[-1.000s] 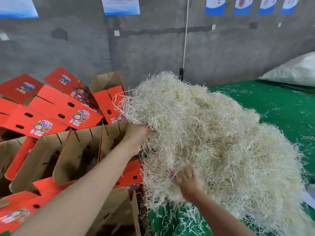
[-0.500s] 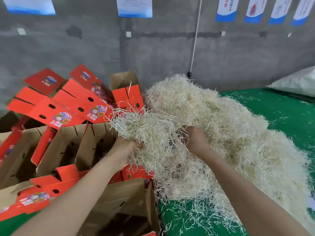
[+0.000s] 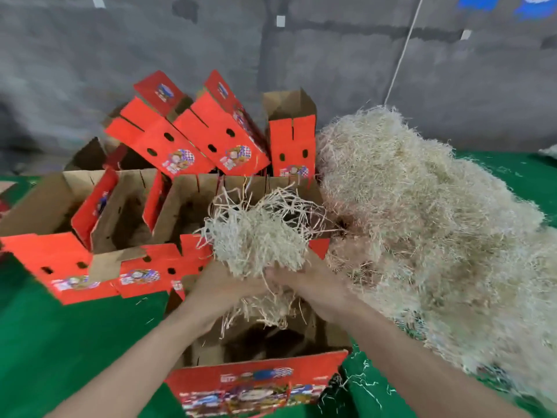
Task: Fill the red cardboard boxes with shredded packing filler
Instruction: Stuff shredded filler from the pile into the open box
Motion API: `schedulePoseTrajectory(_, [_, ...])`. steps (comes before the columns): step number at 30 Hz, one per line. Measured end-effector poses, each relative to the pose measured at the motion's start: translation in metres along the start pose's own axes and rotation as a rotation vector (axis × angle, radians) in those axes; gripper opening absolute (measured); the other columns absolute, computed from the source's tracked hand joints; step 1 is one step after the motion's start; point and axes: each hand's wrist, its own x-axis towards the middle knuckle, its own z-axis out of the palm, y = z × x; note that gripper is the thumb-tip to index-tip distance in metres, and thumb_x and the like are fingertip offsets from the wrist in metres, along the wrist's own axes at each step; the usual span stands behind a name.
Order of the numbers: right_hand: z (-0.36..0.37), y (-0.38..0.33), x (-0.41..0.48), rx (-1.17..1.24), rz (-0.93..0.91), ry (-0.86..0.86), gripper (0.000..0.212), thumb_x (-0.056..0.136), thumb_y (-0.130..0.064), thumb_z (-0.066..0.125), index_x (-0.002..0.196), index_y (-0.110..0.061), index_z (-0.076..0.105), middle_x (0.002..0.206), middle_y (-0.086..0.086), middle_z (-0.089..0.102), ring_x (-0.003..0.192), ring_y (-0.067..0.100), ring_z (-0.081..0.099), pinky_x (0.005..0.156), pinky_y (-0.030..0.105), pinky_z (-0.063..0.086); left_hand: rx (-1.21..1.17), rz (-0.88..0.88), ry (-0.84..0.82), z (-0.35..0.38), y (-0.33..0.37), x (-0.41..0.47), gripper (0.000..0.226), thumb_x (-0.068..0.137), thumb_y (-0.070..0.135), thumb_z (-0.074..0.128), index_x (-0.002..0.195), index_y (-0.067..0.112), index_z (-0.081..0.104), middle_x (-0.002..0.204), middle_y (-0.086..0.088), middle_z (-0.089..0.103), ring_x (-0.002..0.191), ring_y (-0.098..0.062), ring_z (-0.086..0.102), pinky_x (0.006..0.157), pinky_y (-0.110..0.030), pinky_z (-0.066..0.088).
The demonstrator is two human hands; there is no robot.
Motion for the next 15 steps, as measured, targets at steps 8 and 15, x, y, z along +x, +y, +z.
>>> schedulePoseTrajectory(8, [0.0, 0.031, -0.002, -0.05, 0.217, 0.178, 0.033, 0.086, 0.016, 0.042, 0.086, -0.017, 0.049, 0.055, -0.012, 0.065, 0.053, -0.005, 0.06, 0.052, 0.009, 0.045, -0.605, -0.314, -0.076, -0.07, -0.036, -0.011, 0.051, 0.074, 0.011, 0.071, 0.122, 0.009, 0.056, 0.138, -0.013, 0.049, 0.127, -0.029, 0.045, 0.11, -0.047, 0.031])
schedulePoseTrajectory(15, [0.014, 0.035, 0.003, -0.044, 0.139, 0.07, 0.042, 0.078, 0.007, 0.063, 0.104, -0.024, 0.052, 0.097, -0.012, 0.07, 0.084, -0.004, 0.065, 0.081, 0.018, 0.052, -0.244, -0.275, -0.206, -0.051, -0.035, -0.015, 0.125, 0.035, 0.056, 0.087, 0.135, 0.002, 0.036, 0.131, 0.005, 0.046, 0.119, 0.001, 0.044, 0.105, -0.024, 0.025])
